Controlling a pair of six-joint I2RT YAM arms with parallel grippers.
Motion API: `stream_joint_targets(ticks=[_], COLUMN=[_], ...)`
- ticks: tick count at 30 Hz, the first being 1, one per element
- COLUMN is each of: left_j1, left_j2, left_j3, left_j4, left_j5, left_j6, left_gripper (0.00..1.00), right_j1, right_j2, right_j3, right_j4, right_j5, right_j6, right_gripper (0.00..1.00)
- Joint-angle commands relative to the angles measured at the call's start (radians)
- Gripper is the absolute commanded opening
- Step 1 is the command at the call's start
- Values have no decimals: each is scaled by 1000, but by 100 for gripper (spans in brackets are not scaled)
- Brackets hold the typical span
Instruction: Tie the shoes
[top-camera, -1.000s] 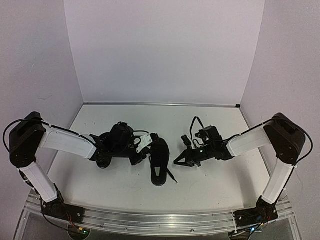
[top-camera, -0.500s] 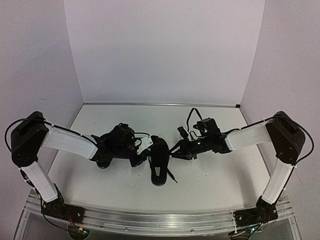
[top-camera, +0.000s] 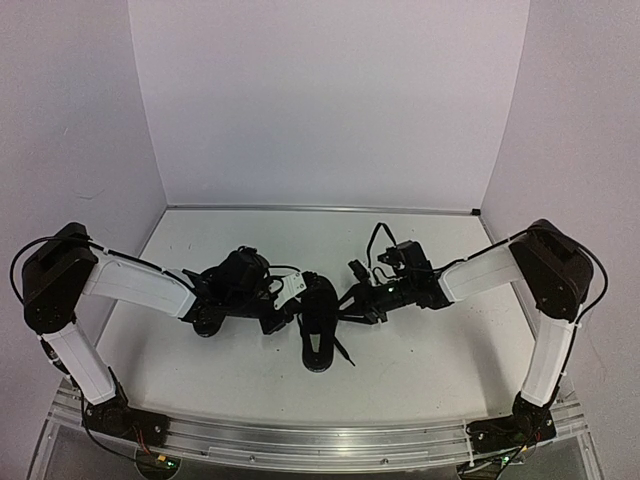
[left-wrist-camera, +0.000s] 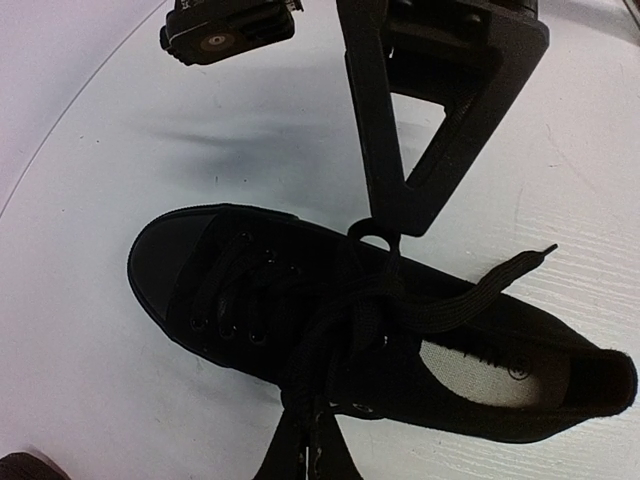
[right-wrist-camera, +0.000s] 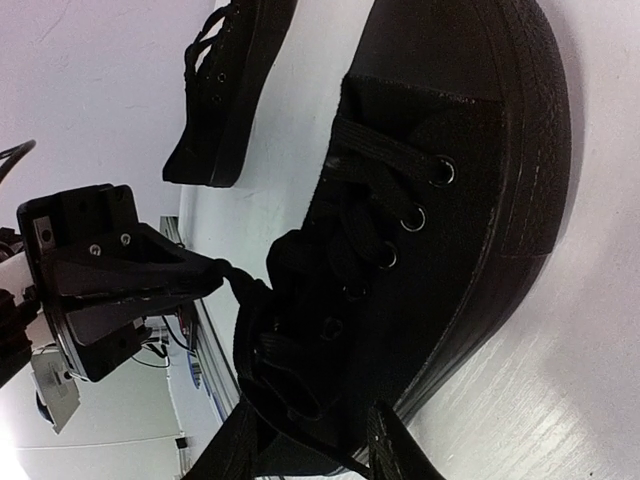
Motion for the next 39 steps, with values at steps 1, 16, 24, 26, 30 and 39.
stream_joint_targets(ticks=[1,16,24,26,30,39], left_j1=[5,5,4,5,4,5], left_j2=[2,4,3,3,4,-11], left_j3=[40,42,43,43,43,35], left_j4=[6,14,14,14,14,11], left_j5=[15,20,20,21,21,2], left_j6=[19,20,21,22,24,15], left_gripper=[0,0,0,0,0,0], right_j1=[-2,-2,-1,0,-1,-2], right_j2=[33,70,101,103,95,24], right_j3=[40,46,55,56,61,18], right_j4=[107,164,161,162,164,164], right_j5=[-57,-84,-78,-80,-86,-64], right_j6=[45,90,101,100,99,86], right_gripper=[35,25,31,31,27,0])
